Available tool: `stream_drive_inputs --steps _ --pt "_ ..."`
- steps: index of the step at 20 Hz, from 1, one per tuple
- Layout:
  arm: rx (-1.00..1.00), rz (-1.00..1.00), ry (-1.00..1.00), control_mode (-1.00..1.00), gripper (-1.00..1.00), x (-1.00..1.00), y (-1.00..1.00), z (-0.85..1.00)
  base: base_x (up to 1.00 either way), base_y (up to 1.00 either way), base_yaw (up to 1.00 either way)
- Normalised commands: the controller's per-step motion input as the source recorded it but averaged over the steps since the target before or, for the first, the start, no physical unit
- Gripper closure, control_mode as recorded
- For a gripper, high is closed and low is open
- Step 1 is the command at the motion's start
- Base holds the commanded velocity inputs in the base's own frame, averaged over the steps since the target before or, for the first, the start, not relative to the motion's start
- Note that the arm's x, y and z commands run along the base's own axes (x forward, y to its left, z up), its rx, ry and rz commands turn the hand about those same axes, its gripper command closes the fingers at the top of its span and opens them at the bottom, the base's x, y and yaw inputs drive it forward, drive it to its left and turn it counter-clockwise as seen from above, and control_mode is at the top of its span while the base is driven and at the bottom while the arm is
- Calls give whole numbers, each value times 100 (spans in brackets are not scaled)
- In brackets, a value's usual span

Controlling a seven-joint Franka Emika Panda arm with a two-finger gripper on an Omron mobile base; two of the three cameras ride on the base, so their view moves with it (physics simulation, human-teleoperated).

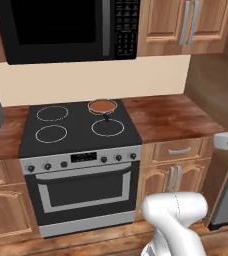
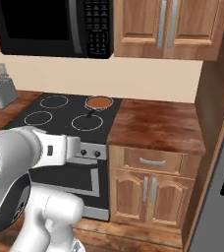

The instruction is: Retrieve the steak from the fridge and place it on the saucepan with marinade on the stove.

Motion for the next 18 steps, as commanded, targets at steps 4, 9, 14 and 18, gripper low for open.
stream_drive_inputs --steps 4,9,14,18 --pt "0 0 0 100 -100 0 0 0 -10 -82 0" --pt "0 0 0 100 -100 0 0 0 -20 -83 0" --pt "0 0 0 100 -100 0 0 0 -27 -89 0" --pt "0 0 0 100 -100 0 0 0 -33 -88 0"
